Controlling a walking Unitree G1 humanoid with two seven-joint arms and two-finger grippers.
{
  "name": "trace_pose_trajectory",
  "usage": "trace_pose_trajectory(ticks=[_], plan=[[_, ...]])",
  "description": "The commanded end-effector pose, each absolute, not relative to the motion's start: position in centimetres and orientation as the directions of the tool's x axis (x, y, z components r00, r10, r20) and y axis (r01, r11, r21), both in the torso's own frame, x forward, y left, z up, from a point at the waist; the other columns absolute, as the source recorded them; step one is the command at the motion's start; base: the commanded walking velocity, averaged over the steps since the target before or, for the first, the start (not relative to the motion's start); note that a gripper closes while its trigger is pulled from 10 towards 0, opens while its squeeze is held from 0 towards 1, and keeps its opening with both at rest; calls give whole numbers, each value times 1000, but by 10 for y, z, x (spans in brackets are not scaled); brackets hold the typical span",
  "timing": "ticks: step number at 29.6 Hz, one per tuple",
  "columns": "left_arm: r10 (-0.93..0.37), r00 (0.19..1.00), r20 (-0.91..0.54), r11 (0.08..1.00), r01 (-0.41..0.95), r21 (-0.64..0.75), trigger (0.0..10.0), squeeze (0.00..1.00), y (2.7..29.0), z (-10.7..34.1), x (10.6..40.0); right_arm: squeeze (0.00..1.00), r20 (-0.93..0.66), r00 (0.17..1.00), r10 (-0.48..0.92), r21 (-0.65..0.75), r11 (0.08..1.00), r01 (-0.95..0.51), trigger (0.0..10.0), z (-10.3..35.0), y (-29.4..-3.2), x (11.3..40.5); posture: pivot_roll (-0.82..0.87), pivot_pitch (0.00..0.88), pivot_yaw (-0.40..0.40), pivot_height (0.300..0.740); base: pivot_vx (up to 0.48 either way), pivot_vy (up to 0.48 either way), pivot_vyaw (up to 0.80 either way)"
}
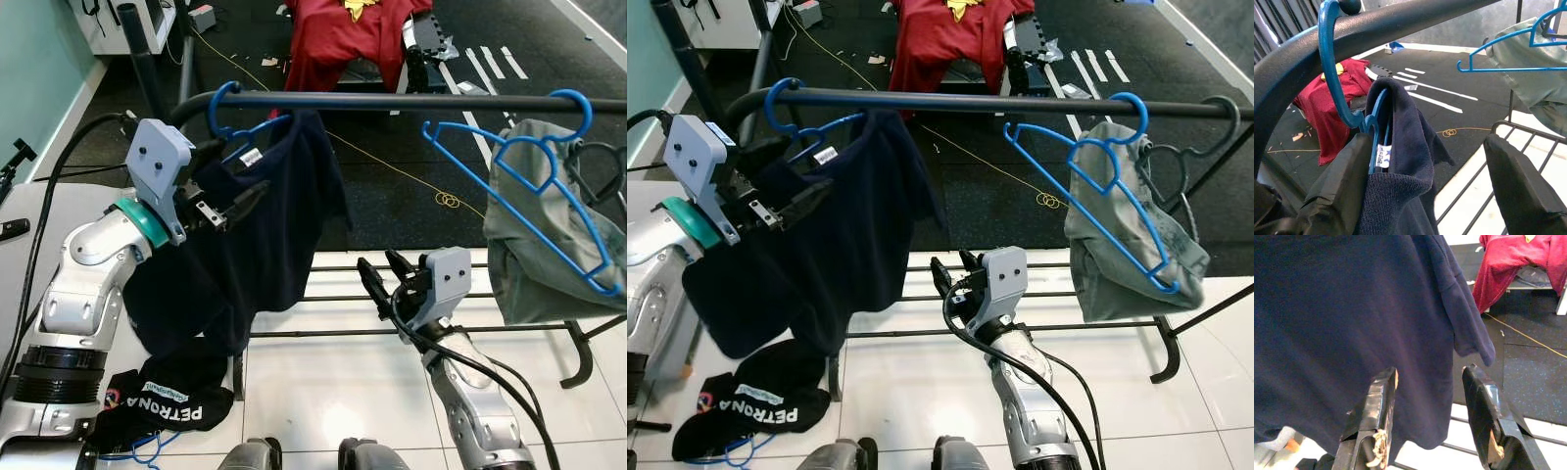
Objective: Hang hanger
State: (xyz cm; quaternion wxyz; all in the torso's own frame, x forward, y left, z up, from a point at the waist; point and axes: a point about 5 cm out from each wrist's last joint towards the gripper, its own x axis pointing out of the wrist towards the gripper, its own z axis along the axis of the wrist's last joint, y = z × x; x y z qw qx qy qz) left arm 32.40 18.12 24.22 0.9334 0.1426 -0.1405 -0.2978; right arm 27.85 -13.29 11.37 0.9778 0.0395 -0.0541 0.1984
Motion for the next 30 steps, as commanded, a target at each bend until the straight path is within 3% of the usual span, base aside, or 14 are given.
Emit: trace_pose_trajectory(ticks=[1,3,7,14,22,26,30], plan=[[-592,792,149,785,525,330,10000,0,183,240,324,0,113,920,375,59,922,-383,10000,111,-136,276,-28,118,55,740,0,0,0],[-629,746,216,776,589,227,10000,0,177,253,316,0,110,920,376,61,922,-383,10000,111,-136,275,-25,124,55,740,0,0,0],[-659,701,271,749,643,160,10000,0,172,263,309,0,107,921,376,61,922,-383,10000,110,-137,275,-24,126,55,740,0,0,0],[-697,632,339,698,707,117,10000,0,165,278,300,0,104,921,375,62,922,-383,10000,110,-137,274,-21,130,54,740,0,0,0],[-602,779,178,788,543,290,10000,0,186,263,315,0,97,920,380,62,920,-386,10000,108,-137,273,-19,126,56,740,0,0,0],[-591,793,146,788,529,315,10000,0,188,259,316,0,96,920,380,61,920,-386,10000,108,-137,273,-20,125,56,740,0,0,0],[-560,828,-31,768,532,357,10000,0,190,238,316,0,94,920,381,58,920,-387,10000,108,-138,272,-21,116,55,740,0,0,0]])
